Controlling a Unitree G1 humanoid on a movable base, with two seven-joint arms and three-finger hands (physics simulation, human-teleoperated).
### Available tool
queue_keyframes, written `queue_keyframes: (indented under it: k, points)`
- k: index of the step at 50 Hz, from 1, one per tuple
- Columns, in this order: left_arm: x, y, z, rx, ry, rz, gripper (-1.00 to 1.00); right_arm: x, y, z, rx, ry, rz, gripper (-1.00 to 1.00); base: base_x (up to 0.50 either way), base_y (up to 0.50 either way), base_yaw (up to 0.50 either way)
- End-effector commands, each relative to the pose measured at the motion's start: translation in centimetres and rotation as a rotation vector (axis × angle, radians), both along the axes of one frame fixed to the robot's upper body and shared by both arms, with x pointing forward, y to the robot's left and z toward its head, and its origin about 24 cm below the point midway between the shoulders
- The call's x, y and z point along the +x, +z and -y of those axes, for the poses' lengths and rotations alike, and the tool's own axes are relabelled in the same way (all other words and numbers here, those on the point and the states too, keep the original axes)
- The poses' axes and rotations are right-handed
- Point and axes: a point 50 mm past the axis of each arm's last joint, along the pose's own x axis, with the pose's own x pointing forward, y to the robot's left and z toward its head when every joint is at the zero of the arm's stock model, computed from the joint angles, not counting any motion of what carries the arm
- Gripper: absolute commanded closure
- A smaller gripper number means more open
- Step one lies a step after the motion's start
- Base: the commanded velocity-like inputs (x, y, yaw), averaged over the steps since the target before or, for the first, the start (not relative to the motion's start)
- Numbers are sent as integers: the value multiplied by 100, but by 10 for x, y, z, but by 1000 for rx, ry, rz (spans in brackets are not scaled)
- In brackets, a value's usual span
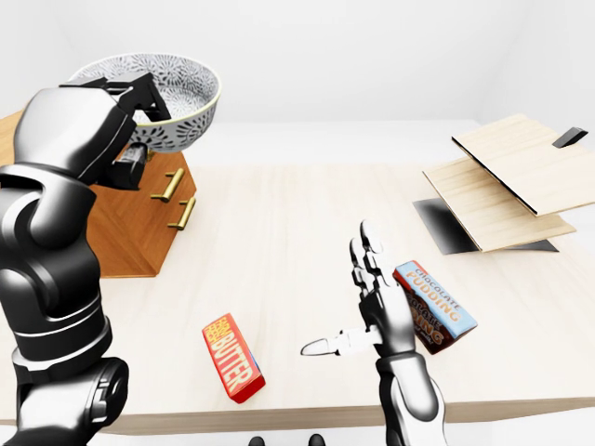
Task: Close the top drawer of the cabinet and put the bowl on top of it.
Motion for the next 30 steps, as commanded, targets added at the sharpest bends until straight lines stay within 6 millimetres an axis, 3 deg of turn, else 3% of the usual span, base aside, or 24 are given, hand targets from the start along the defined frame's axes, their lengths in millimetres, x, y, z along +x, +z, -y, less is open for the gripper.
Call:
queue_keyframes:
  k: [1,17,25,26,30]
  points:
    - [-7,11,-16,24,76,55,100,3,-3,-1,-5,1,-8,-100,0,0,0]
    - [-10,18,-42,28,149,95,100,3,-2,0,-4,2,-6,-100,0,0,0]
    - [-10,17,-43,30,145,99,100,2,-2,-1,-4,2,-6,-100,0,0,0]
    - [-5,17,-55,4,169,98,100,3,-2,0,-3,2,-7,-100,0,0,0]
    - [-2,16,-68,-9,184,97,100,3,-2,-1,-4,2,-8,-100,0,0,0]
